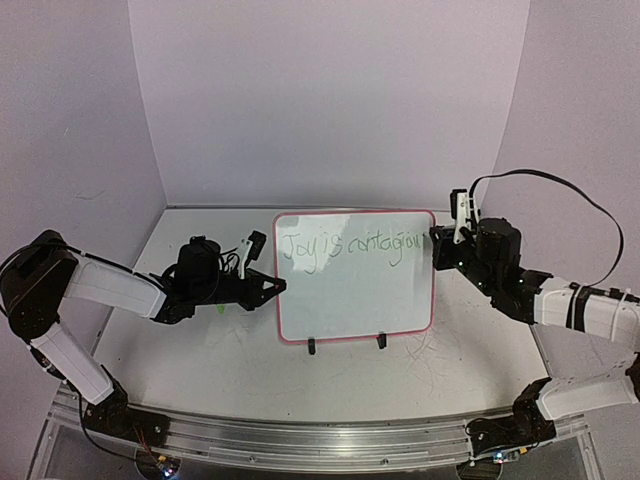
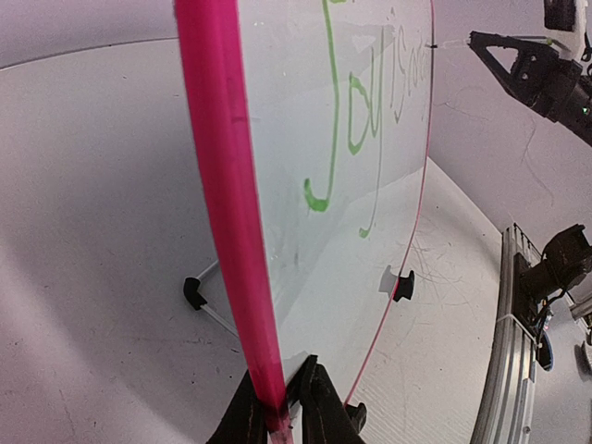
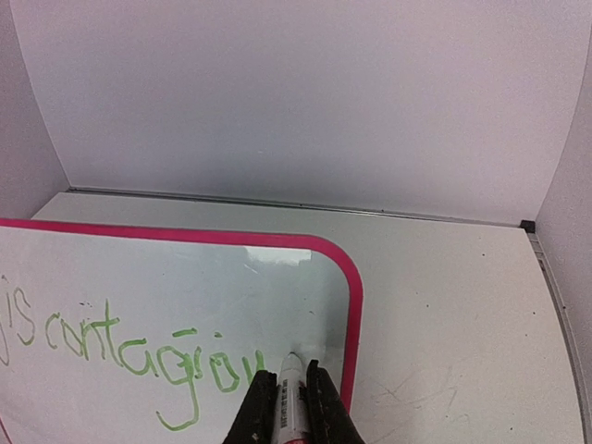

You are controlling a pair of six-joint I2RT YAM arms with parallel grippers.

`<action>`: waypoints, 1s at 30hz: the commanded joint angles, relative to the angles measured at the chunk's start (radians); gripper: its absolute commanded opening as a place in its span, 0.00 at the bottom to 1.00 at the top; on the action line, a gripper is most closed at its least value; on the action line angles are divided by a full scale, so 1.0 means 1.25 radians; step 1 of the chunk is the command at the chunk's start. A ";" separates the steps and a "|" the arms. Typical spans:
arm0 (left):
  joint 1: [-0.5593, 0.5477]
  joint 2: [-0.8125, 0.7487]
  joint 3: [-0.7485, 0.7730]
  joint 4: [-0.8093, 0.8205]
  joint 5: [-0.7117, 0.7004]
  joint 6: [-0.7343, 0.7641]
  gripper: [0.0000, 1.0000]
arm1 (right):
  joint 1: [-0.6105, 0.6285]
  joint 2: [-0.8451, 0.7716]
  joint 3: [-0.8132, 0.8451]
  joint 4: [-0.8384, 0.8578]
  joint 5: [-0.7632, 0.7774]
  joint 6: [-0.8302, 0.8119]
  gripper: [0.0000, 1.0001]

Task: Write a sentence on the whiteboard

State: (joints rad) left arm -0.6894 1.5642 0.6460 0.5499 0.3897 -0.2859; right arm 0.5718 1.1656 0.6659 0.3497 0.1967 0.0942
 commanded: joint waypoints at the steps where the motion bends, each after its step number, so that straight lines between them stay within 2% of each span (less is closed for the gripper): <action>1: 0.004 0.019 -0.003 -0.069 -0.107 0.056 0.00 | -0.003 0.007 0.035 0.037 0.022 -0.009 0.00; 11: 0.004 0.022 0.002 -0.071 -0.108 0.057 0.00 | -0.003 0.030 0.032 0.025 -0.042 -0.001 0.00; 30: 0.004 0.034 0.013 -0.072 -0.107 0.060 0.00 | -0.003 -0.003 0.003 -0.022 0.008 0.013 0.00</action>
State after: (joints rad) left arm -0.6895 1.5658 0.6478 0.5503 0.3901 -0.2861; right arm 0.5720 1.1810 0.6674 0.3441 0.1681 0.1062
